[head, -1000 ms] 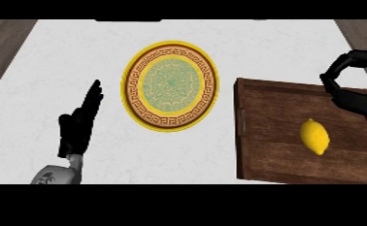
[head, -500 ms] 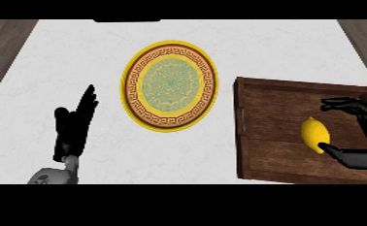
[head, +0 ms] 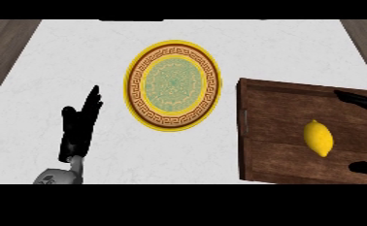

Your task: Pick the lemon from the tray and place it in the plate

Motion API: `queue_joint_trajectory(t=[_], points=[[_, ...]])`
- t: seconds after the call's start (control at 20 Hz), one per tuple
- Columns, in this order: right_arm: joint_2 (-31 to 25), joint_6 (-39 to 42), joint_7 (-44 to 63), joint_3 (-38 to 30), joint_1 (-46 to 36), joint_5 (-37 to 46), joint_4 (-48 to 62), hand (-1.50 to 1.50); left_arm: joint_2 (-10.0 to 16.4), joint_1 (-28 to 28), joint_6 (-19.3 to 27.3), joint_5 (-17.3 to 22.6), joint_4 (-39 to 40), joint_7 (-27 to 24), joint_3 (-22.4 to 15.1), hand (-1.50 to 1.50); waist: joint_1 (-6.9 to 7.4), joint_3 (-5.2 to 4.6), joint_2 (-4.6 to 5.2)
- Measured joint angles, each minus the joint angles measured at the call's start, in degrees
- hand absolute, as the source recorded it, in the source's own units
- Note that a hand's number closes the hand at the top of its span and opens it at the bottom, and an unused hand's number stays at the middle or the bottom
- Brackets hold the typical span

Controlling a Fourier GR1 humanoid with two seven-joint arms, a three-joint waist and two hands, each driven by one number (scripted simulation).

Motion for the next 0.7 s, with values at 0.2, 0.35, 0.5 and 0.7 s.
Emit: queue_joint_trajectory(t=[0.2, 0.35, 0.5, 0.7], points=[[-3.2, 0.5, 4.3, 1.7, -1.9, 5.6, -2.4, -1.5, 0.8, 0.9, -0.8, 0.1, -2.0, 1.3, 0.2, 0.0, 0.03, -0.06, -0.11], [-5.9, 4.4, 8.6, 3.8, -4.1, 8.4, -3.3, -1.5, 0.8, 1.0, -0.7, -0.3, -3.1, 2.4, 0.0, 0.0, 0.25, -0.09, -0.08], [-6.5, 7.8, 12.2, 6.5, -5.6, 11.4, -3.8, -1.5, 0.8, 0.4, -0.8, -0.4, -2.8, 2.4, 0.5, 0.0, 0.21, -0.09, -0.04], [-5.1, 11.7, 16.9, 8.9, -8.1, 14.5, -4.3, -1.5, 0.2, 1.5, -1.4, -0.5, -2.5, 1.1, 1.0, 0.0, 0.14, -0.08, -0.04]])
